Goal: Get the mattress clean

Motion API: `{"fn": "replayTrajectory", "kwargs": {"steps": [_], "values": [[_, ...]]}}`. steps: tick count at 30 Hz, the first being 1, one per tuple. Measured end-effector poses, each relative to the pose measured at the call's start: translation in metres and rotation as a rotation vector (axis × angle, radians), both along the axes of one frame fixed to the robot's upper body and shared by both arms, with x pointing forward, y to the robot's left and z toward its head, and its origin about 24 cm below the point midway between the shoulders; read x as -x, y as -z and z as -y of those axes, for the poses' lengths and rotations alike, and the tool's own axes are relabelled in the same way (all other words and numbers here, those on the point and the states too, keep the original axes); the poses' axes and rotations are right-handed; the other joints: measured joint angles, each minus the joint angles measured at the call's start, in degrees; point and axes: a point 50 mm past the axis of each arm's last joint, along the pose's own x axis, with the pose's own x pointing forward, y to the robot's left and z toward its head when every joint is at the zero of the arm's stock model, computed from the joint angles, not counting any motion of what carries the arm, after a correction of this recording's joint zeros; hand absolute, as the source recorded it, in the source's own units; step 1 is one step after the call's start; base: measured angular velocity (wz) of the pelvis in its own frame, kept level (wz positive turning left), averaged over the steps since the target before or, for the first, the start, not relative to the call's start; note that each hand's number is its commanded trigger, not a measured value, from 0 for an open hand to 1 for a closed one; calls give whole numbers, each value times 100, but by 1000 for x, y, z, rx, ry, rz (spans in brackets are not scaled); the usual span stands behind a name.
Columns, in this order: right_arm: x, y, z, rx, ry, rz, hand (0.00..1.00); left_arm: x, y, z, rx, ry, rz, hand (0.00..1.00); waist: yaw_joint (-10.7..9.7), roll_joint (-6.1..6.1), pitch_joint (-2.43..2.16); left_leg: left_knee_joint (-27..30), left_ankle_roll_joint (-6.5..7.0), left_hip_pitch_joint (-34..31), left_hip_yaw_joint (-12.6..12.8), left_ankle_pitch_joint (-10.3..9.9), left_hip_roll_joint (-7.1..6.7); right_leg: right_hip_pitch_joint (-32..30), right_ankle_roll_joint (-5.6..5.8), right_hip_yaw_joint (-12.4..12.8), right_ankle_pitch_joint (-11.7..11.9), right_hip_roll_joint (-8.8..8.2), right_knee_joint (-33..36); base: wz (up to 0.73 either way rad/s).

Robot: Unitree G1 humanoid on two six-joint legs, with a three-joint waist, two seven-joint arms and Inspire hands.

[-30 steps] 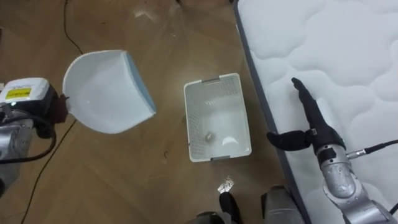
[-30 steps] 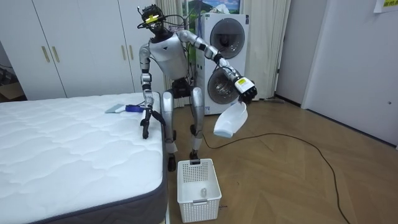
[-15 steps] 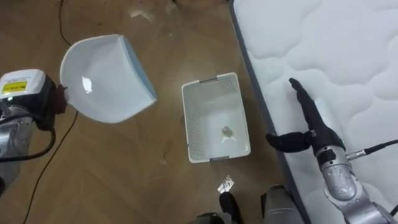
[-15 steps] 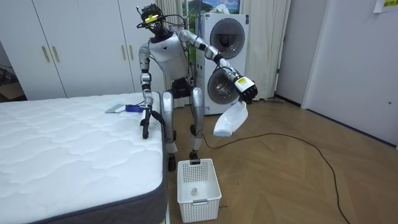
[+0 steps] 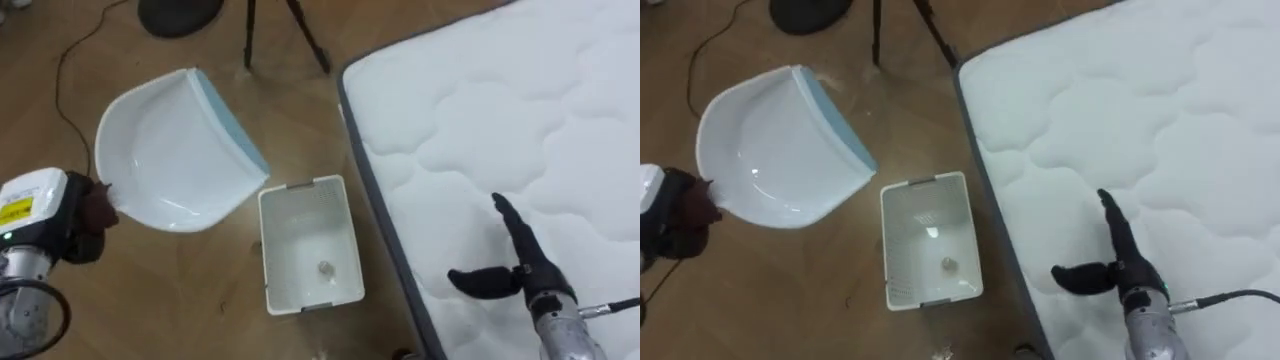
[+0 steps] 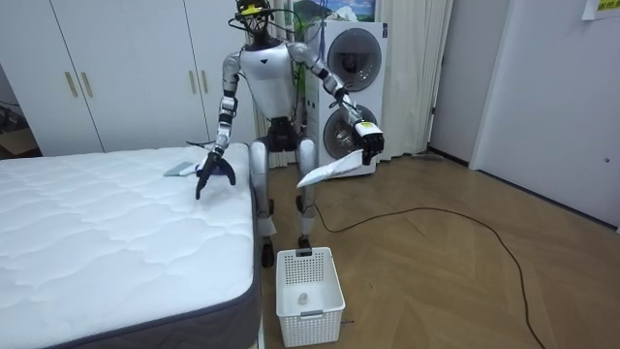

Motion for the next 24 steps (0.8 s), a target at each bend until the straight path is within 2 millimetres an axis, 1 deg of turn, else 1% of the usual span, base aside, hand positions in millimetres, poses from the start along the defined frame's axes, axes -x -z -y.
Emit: {"fn": "replayTrajectory", "kwargs": {"steps": [1, 2, 3, 4, 5, 6, 7, 8, 9, 10, 11, 12, 13, 14, 15, 16, 17, 18, 19, 20, 21, 22, 23, 24], "values": [[2, 0, 0, -15, 12, 2, 0, 3, 2, 4, 15, 7, -1, 100, 2, -23, -10, -72, 6, 108, 1, -3, -7, 76, 9, 30, 24, 7, -67, -45], [4, -1, -2, -33, 15, 9, 0, 9, 6, 12, 51, 19, 3, 100, 10, -64, -12, -171, 22, 287, 0, -15, -15, 193, 25, 134, 46, 21, -128, -45], [4, -1, -3, -37, 14, 11, 0, 11, 8, 17, 78, 22, 5, 100, -1, -77, -17, -208, 30, 365, 8, -28, -4, 240, 35, 176, 58, 30, -155, -69], [10, 2, -6, -62, 30, 7, 0, 13, 13, 31, 155, 30, 14, 100, -8, -166, -31, -298, 46, 565, 139, -67, -19, 311, 53, 335, 70, 64, -156, -61], [11, 2, -8, -73, 34, 9, 0, 15, 13, 33, 173, 31, 16, 100, 1, -207, -34, -342, 47, 640, 249, -74, -9, 316, 54, 345, 76, 66, -141, -107], [13, 3, -11, -86, 36, 12, 0, 21, 16, 37, 195, 28, 16, 100, 93, -297, -29, -406, 37, 817, 557, -122, 15, 304, 32, 266, 130, 82, -126, -150], [15, 2, -13, -95, 35, 20, 0, 29, 19, 41, 219, 17, 12, 100, 242, -361, -32, -450, 6, 1019, 951, -203, 105, 295, -42, -17, 238, 86, -148, -175], [16, 3, -14, -101, 37, 18, 0, 33, 21, 42, 232, 9, 8, 100, 299, -390, -30, -453, -6, 1124, 1139, -253, 154, 297, -98, -225, 290, 77, -163, -192], [16, 3, -15, -110, 42, 18, 0, 38, 26, 45, 271, -12, 1, 100, 341, -428, -33, -452, -31, 1285, 1408, -339, 213, 320, -218, -679, 382, 47, -208, -147], [16, 3, -15, -112, 44, 19, 0, 38, 27, 47, 296, -21, 1, 100, 342, -437, -30, -451, -34, 1339, 1442, -368, 227, 340, -268, -867, 440, 35, -259, -173], [15, 3, -16, -117, 43, 21, 0, 38, 28, 48, 342, -39, 6, 100, 347, -467, -35, -452, -22, 1401, 1449, -397, 256, 349, -390, -1248, 600, -8, -391, -181], [11, 2, -18, -126, 33, 27, 0, 38, 27, 47, 383, -64, 22, 100, 350, -493, -48, -474, -8, 1420, 1555, -406, 329, 403, -509, -1647, 875, 21, -673, -190], [8, 1, -19, -129, 28, 33, 0, 37, 26, 46, 400, -78, 32, 100, 354, -469, -46, -544, 5, 1393, 1731, -428, 404, 425, -494, -1766, 1059, 97, -869, -179], [6, 1, -21, -135, 29, 37, 0, 34, 24, 45, 420, -91, 50, 100, 351, -456, -32, -590, 16, 1416, 2169, -455, 510, 388, -348, -2024, 875, 51, -579, -157], [9, 4, -20, -133, 39, 16, 0, 32, 25, 50, 444, -91, 61, 100, 418, -459, -34, -711, -3, 1576, 2680, -460, 549, 488, -305, -2335, 460, -197, 41, -151], [10, 5, -20, -137, 42, 9, 0, 32, 26, 53, 467, -98, 63, 100, 487, -461, -33, -785, -27, 1694, 2953, -452, 555, 619, -274, -2442, 294, -344, 249, -169], [11, 6, -23, -146, 35, 6, 0, 37, 32, 59, 528, -127, 57, 100, 600, -481, -38, -848, -82, 1898, 3300, -458, 550, 930, -67, -2548, 72, -620, 423, -162], [11, 9, -29, -166, 36, 7, 0, 40, 36, 63, 584, -152, 52, 100, 626, -570, -22, -724, -96, 1952, 3392, -467, 539, 1153, 69, -2575, -41, -776, 322, -171], [12, 13, -34, -181, 32, -4, 0, 40, 37, 65, 616, -159, 47, 100, 626, -696, 4, -585, -95, 1919, 3218, -466, 550, 1189, 78, -2560, -60, -778, 75, -122], [12, 15, -36, -182, 25, -11, 0, 41, 39, 67, 627, -162, 40, 100, 643, -728, -7, -562, -95, 1902, 3040, -466, 550, 1186, 68, -2559, -60, -734, -21, -123], [12, 15, -39, -191, 18, -13, 0, 46, 43, 69, 654, -176, 20, 100, 695, -745, -18, -484, -97, 1853, 2649, -467, 564, 1264, 3, -2549, -18, -653, -263, -112], [11, 15, -40, -204, 23, -7, 0, 49, 46, 72, 670, -178, -3, 100, 612, -720, -15, -389, -109, 1795, 2332, -474, 608, 1347, -67, -2525, 79, -534, -523, -95], [11, 15, -40, -209, 28, -6, 0, 50, 48, 73, 675, -173, -15, 100, 562, -694, -7, -366, -113, 1782, 2212, -475, 646, 1379, -91, -2523, 153, -469, -616, -54], [12, 16, -39, -213, 31, -10, 0, 50, 49, 75, 682, -161, -32, 100, 449, -682, -16, -361, -119, 1795, 2134, -475, 684, 1440, -128, -2527, 193, -395, -731, -23]]}}
